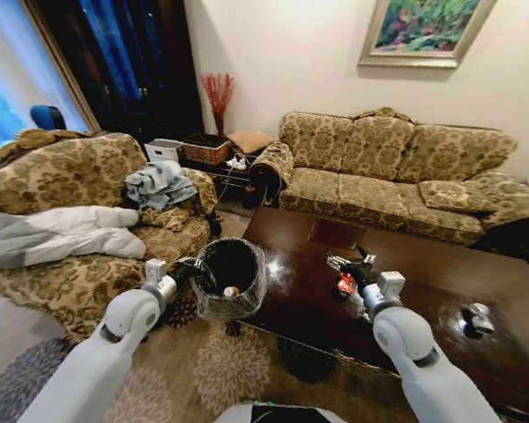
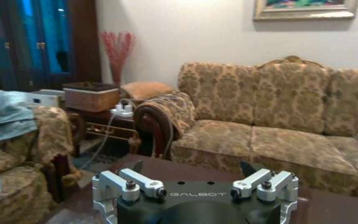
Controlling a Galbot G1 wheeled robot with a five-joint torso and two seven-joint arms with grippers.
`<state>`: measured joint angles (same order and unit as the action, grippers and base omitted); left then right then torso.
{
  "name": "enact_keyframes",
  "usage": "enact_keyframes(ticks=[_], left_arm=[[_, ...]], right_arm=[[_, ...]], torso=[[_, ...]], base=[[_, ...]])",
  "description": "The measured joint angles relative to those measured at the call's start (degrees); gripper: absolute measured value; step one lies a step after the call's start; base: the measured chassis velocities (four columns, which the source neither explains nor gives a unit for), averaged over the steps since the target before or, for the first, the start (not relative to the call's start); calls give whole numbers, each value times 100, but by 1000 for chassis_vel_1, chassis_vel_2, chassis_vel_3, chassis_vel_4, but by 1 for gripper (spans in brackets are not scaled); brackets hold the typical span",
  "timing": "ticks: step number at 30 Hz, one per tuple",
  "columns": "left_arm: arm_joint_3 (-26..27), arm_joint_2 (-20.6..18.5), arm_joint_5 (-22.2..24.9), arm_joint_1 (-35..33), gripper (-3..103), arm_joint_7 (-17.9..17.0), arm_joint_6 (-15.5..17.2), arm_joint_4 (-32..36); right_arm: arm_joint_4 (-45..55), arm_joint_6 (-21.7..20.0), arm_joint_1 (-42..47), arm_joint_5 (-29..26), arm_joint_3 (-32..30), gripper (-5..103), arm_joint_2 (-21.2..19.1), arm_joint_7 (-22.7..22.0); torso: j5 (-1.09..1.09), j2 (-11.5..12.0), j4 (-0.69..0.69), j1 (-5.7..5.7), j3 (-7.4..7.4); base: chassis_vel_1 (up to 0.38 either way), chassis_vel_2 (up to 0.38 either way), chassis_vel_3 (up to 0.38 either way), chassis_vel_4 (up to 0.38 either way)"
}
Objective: Move to the front of the table and place the trash on the table into the trash bin.
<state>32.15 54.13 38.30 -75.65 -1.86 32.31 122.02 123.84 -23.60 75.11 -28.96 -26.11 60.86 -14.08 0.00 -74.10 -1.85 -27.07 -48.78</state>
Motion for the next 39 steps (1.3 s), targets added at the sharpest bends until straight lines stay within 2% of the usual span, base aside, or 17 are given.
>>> enact_keyframes(ticks=[9, 16, 19, 21, 26, 39], left_arm=[[123, 43, -46, -148, 4, 61, -140, 62], [230, 93, -93, -333, 4, 120, -222, 188], [244, 121, -119, -391, 4, 121, -258, 228], [273, 129, -159, -460, 4, 123, -302, 286], [339, 132, -190, -529, 4, 118, -302, 375], [340, 192, -202, -564, 4, 100, -293, 478]], right_arm=[[-131, -62, 13, 58, -10, 100, 53, 8], [-353, -55, -5, 144, 80, 100, 156, 52], [-590, 26, -77, 179, 147, 100, 244, 58], [-929, 288, -131, 426, 189, 100, 368, 66], [-1178, 286, -138, 458, 124, 100, 521, 113], [-1348, 261, -187, 444, 141, 100, 618, 66]], torso=[[0, 0, 4, 0, 0], [-1, 0, 0, 0, 0], [2, 0, -1, 0, 0], [1, 0, 0, 0, 0], [-2, 0, -1, 0, 0], [-1, -1, 0, 2, 1]], base=[[-143, -141, -38, -40], [-93, -94, 25, 31], [-32, -49, 59, 49], [0, 0, 0, 0], [0, 0, 0, 0], [-17, 13, 17, -13]])
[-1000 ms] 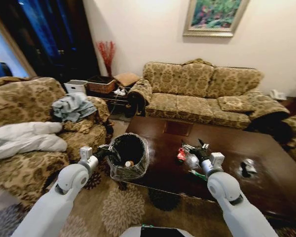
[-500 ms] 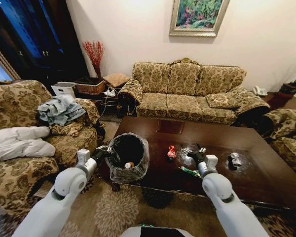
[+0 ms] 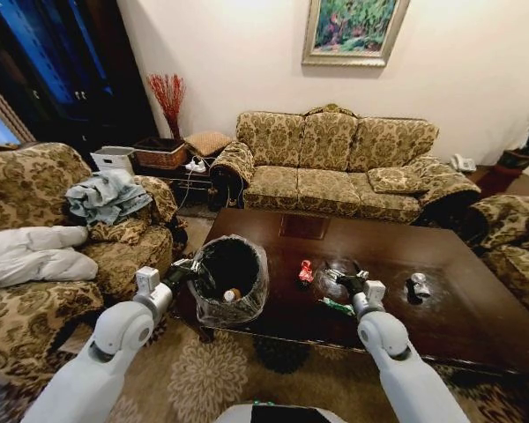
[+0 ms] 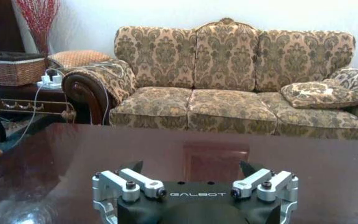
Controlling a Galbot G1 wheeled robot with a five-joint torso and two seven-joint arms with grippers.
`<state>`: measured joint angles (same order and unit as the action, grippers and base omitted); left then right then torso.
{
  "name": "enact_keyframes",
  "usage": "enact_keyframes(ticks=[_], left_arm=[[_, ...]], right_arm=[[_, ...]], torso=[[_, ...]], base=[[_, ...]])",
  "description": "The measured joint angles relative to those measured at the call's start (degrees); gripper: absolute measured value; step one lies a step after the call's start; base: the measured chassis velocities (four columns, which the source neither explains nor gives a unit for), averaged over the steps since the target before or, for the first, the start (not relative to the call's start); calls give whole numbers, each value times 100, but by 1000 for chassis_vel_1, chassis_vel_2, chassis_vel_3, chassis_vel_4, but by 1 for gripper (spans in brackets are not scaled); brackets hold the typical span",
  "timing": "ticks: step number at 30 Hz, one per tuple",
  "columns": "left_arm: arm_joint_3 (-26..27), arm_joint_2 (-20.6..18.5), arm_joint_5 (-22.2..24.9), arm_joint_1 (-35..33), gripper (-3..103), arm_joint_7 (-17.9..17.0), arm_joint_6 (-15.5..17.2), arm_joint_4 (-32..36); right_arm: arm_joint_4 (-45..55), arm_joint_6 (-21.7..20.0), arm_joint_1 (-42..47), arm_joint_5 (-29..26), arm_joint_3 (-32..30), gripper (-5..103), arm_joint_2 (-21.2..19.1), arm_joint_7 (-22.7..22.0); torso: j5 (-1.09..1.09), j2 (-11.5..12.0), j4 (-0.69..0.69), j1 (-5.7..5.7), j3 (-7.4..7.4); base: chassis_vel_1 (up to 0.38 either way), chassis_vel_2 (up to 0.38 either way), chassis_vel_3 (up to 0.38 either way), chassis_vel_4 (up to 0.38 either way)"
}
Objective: Move to the front of the table and place the trash on the table into the trash bin.
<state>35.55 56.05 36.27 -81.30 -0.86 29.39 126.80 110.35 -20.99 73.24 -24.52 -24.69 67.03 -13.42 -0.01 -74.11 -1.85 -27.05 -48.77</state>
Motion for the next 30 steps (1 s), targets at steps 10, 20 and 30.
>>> enact_keyframes(ticks=[10, 20, 30], left_arm=[[-12, 9, -7, 10, 4, -5, -26, -12], [74, -126, -62, -152, 4, -14, -28, -16], [136, -183, -61, -246, 4, -100, -21, 33]], right_arm=[[-457, -81, -247, -251, 148, 100, 151, -361], [-2043, 110, -1019, -583, 300, 100, 794, -341], [-2940, 171, -1446, -511, 542, 100, 1465, -277]], torso=[[1, 2, 1, -4, -2], [0, 1, -1, 2, 0], [1, 2, -1, -3, -1]], base=[[-113, 82, 103, -77], [-3, 2, -5, -3], [2, -1, -5, 2]])
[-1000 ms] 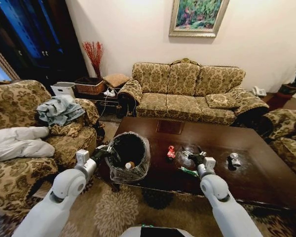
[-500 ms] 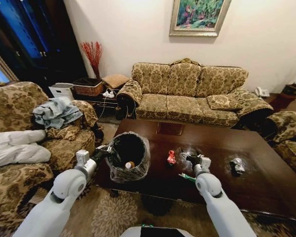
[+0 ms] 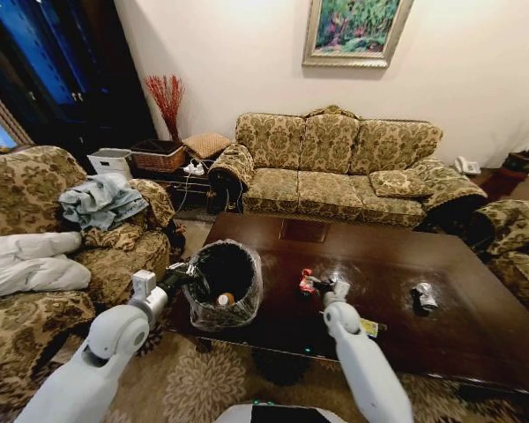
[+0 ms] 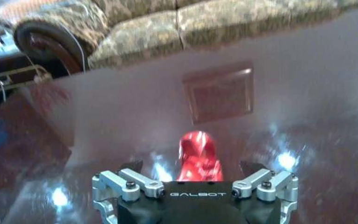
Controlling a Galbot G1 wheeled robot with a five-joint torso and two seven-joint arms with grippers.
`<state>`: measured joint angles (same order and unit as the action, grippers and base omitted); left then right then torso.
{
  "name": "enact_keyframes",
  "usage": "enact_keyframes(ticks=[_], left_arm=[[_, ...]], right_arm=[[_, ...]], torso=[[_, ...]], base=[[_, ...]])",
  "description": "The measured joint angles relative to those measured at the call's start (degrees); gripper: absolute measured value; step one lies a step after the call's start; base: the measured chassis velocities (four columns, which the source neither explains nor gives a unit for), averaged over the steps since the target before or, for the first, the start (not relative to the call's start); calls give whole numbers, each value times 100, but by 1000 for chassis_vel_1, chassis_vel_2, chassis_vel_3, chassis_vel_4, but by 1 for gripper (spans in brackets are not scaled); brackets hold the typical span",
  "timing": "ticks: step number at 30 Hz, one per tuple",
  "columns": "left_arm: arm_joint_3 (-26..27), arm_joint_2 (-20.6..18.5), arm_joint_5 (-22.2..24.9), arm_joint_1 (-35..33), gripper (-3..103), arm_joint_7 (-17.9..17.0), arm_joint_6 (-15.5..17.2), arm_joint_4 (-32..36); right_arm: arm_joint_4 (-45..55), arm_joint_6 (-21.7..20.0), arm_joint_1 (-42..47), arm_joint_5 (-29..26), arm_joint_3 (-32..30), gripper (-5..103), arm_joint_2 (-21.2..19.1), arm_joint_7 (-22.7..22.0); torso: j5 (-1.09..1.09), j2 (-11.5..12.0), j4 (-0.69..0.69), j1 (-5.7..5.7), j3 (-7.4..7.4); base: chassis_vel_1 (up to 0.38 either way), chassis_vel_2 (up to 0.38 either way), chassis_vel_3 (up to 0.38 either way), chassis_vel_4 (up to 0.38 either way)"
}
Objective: Move to the front of the table and place the trash on the table into the trash bin.
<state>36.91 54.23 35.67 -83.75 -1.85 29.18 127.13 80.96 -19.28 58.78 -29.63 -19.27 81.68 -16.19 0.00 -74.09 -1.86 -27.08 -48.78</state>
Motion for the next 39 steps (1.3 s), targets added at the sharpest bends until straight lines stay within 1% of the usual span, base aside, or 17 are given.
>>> enact_keyframes(ticks=[3, 7, 10, 11, 21, 22, 23, 25, 28, 29, 31, 32, 34, 35, 37, 38, 39], left_arm=[[-10, -1, 4, 5, 4, -21, 15, 12], [-8, -7, 7, 12, 4, -32, 12, -24], [5, -28, 13, 24, 4, -34, 2, -61], [18, -43, 27, 46, 4, -35, -12, -88], [4, -80, 39, 68, 4, -15, -72, -178], [0, -89, 45, 73, 4, -10, -72, -178], [0, -89, 45, 73, 4, -10, -72, -178], [0, -97, 52, 92, 4, -8, -81, -182], [1, -103, 57, 100, 4, -7, -96, -191], [4, -107, 59, 105, 4, -7, -101, -201], [7, -108, 63, 118, 4, -6, -113, -211], [7, -108, 63, 118, 4, -6, -113, -211], [7, -105, 64, 127, 4, -6, -123, -213], [7, -103, 65, 128, 4, -5, -125, -213], [7, -98, 66, 130, 4, -3, -130, -213], [7, -98, 66, 130, 4, -3, -130, -213], [7, -97, 66, 134, 4, -1, -150, -212]], right_arm=[[-395, -20, -177, 33, 52, 100, 187, -61], [-746, -83, -394, 22, 38, 100, 287, -70], [-821, -150, -473, 12, 21, 100, 305, -103], [-850, -250, -510, -32, 11, 100, 306, -124], [-1176, -485, -702, -187, -62, 100, 392, -125], [-1217, -491, -740, -194, -78, 102, 395, -136], [-1217, -491, -740, -194, -78, 102, 395, -136], [-1231, -526, -783, -220, -78, 94, 394, -227], [-1233, -547, -794, -242, -80, 94, 396, -280], [-1236, -554, -796, -247, -86, 85, 406, -316], [-1242, -558, -796, -247, -88, 73, 424, -361], [-1242, -558, -796, -247, -88, 73, 424, -361], [-1247, -558, -785, -242, -94, 62, 434, -366], [-1249, -558, -778, -236, -97, 62, 436, -364], [-1257, -559, -742, -213, -105, 51, 434, -349], [-1257, -559, -742, -213, -105, 51, 434, -349], [-1257, -545, -718, -207, -112, 46, 430, -344]], torso=[[-2, 0, 1, 1, 0], [-1, -1, 1, 1, 0], [-1, 0, 0, 1, 0], [-1, 0, 1, 0, 0], [0, -1, 1, 1, 0], [0, -1, 1, 1, 0], [0, -1, 1, 1, 0], [0, -1, 1, 1, 0], [0, -1, 1, 1, 0], [-1, -1, 1, 1, 0], [-1, -1, 1, 1, 0], [-1, -1, 1, 1, 0], [-1, -1, 1, 1, 0], [0, -1, 1, 1, 0], [0, -1, 1, 1, 0], [0, -1, 1, 1, 0], [-1, -1, 1, 1, 0]], base=[[0, 0, 0, 0], [0, 0, 0, 0], [0, 0, 0, 0], [0, 0, 0, 0], [0, 0, 0, 0], [0, 0, 0, 0], [0, 0, 0, 0], [0, 0, 0, 0], [0, 0, 0, 0], [0, 0, 0, 0], [0, 0, 0, 0], [0, 0, 0, 0], [0, 0, 0, 0], [0, 0, 0, 0], [0, 0, 0, 0], [0, 0, 0, 0], [0, 0, 0, 0]])
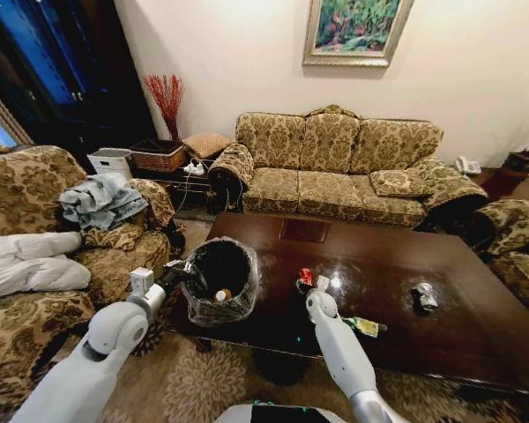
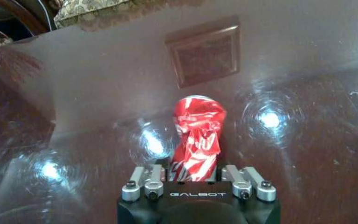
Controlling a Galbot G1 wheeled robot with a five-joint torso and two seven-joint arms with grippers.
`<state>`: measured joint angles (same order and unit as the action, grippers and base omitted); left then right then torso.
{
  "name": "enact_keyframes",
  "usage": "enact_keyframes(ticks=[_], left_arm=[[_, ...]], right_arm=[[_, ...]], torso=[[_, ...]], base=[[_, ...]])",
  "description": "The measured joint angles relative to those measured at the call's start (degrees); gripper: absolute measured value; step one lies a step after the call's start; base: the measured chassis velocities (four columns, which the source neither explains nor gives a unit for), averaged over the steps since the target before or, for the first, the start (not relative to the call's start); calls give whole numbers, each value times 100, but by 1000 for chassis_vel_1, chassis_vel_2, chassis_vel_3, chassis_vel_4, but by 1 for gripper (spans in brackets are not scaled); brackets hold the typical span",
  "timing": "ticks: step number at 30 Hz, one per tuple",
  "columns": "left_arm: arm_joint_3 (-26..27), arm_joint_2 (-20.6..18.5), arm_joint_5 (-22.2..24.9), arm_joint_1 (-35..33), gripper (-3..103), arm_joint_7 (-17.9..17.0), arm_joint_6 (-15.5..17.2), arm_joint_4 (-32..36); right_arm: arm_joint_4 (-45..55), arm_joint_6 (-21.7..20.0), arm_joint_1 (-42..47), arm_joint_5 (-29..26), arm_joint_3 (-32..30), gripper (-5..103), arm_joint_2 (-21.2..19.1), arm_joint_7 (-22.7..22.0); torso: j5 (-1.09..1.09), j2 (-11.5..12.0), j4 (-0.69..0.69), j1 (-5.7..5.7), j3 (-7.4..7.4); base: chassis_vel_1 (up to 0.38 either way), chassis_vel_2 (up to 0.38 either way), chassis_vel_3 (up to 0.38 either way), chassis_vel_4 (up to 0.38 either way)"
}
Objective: Move to the front of the table and place the trash on the table into the trash bin.
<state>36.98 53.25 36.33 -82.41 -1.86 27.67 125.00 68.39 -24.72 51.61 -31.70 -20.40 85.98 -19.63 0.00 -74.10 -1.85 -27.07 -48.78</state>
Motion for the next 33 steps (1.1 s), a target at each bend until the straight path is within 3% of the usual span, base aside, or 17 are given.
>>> enact_keyframes(ticks=[8, 13, 15, 18, 21, 23, 26, 29, 33], left_arm=[[1, -6, 4, 3, 4, 2, -36, 35], [-4, -12, 27, -10, 4, 2, -25, 114], [-22, -68, 41, -10, 4, 3, -9, 134], [-37, -113, 64, 0, 4, 2, 8, 134], [-171, -329, 236, 104, 4, 21, 167, 137], [-222, -391, 319, 134, 4, 31, 223, 139], [-567, -719, 755, 296, 4, 29, 456, 150], [-827, -911, 910, 469, 4, -5, 512, 118], [-1080, -1043, 1090, 720, 4, -99, 570, 68]], right_arm=[[362, 159, 141, 5, 22, 21, -86, -85], [1128, 286, 329, 102, 118, 21, -339, -154], [2150, 392, 496, 108, 254, 21, -787, -140], [2661, 463, 554, 92, 314, 21, -1049, -52], [4524, 561, 548, -449, 460, 21, -2129, 609], [4829, 530, 502, -708, 505, 21, -2341, 763], [5680, 455, 282, -1531, 884, 21, -3040, 1357], [5921, 466, 206, -1617, 1255, 21, -3250, 1679], [5882, 589, 174, -1225, 1726, 21, -3219, 2074]], torso=[[0, 0, 0, 0, 0], [1, 0, 1, 0, 0], [3, 0, 0, 0, 0], [-1, 0, 0, 0, 0], [-1, 0, 1, 1, 1], [1, 0, 1, 1, 1], [-1, 0, 0, 1, 1], [1, 0, 0, 1, 1], [-1, 0, 1, 1, 1]], base=[[0, 0, 0, 0], [0, 0, 0, 0], [0, 0, 0, 0], [0, 0, 0, 0], [0, 0, 0, 0], [0, 0, 0, 0], [0, 0, 0, 0], [0, 0, 0, 0], [0, 0, 0, 0]])
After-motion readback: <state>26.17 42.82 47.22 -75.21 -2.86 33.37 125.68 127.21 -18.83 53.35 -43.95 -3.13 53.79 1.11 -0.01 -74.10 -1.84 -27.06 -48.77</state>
